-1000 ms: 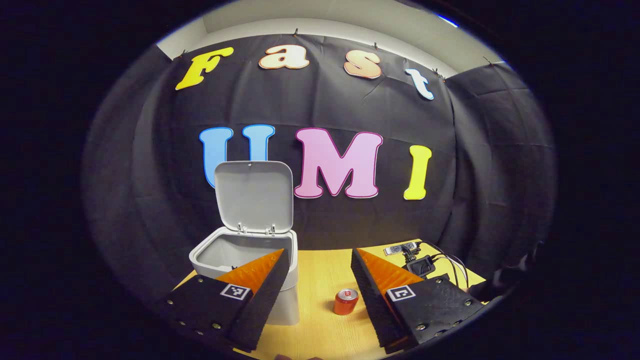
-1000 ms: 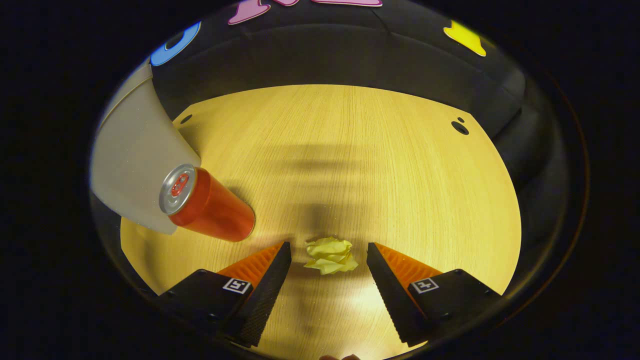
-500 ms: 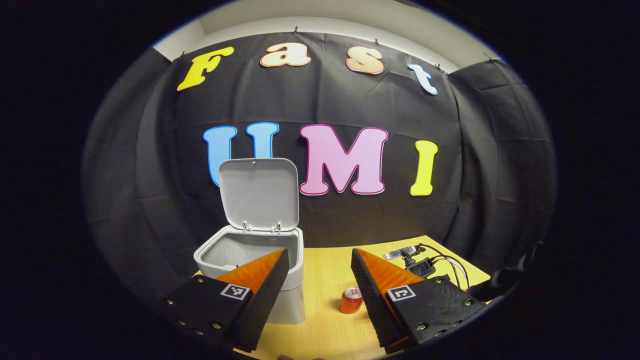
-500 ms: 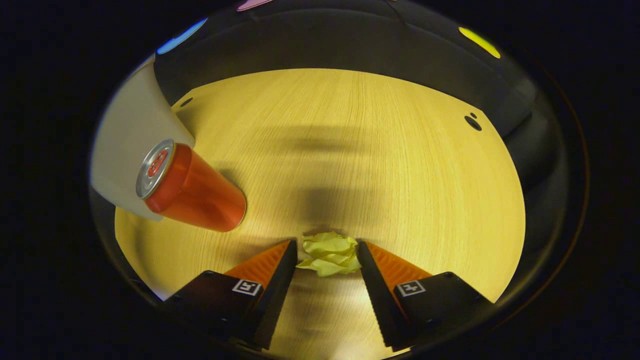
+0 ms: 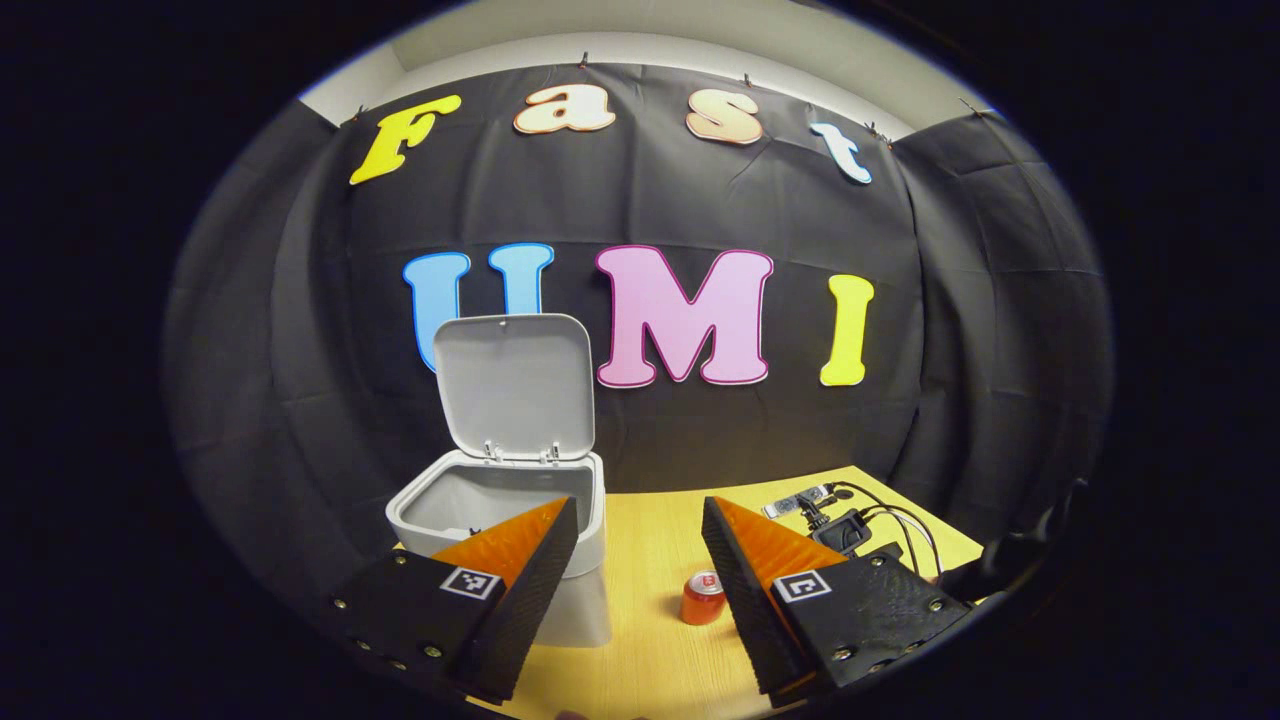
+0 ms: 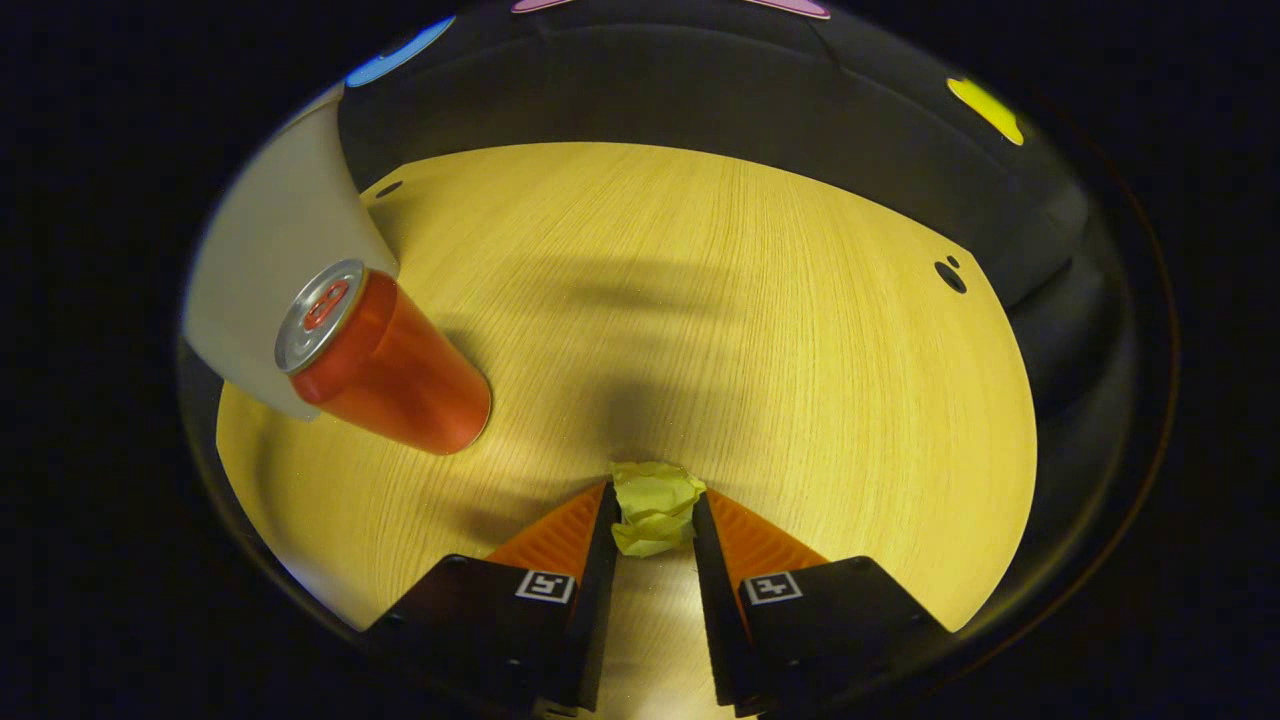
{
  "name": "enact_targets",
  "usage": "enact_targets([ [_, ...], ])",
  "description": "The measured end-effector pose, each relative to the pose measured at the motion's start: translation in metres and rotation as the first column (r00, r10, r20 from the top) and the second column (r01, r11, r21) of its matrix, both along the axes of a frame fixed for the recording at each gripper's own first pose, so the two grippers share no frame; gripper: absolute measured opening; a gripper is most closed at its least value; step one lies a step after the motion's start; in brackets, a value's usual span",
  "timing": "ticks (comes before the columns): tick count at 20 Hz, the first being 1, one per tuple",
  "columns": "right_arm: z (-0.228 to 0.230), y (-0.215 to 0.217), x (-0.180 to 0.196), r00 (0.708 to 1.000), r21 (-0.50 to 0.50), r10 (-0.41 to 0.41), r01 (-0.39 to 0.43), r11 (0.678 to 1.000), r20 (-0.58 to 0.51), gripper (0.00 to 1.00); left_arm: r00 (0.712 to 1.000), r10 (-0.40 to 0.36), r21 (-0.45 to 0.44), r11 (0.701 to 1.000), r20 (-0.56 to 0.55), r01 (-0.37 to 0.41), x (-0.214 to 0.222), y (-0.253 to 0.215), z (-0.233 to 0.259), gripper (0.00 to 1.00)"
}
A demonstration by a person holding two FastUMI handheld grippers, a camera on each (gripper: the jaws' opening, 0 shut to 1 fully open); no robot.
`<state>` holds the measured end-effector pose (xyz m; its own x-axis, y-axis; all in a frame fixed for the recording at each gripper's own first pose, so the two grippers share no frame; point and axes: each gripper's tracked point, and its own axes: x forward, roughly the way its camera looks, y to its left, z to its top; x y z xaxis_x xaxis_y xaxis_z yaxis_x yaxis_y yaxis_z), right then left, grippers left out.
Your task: Press the lid of the desktop garbage bin to open it, pick up the crumpled paper on the desktop and throw it into the bin, then pick up the pop can on the desktop and drop it into the bin, and finally close the garbage bin lid.
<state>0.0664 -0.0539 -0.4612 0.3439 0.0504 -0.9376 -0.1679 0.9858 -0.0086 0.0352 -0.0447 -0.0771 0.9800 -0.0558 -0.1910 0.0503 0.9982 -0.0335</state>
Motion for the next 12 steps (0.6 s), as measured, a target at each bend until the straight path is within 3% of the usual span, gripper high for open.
enact_targets([
  [6, 0.06, 0.002, 0.019, 0.994, 0.041, -0.015, 0.01, 0.999, 0.105, 0.46, 1.0, -0.001, -0.02, 1.0, -0.015, 0.001, -0.007, 0.002, 0.002, 0.84],
  [12, 0.161, 0.024, 0.048, 0.96, 0.091, 0.048, -0.076, 0.993, 0.275, 0.46, 0.999, 0.026, -0.031, 0.999, -0.021, -0.027, -0.015, 0.018, -0.003, 0.84],
])
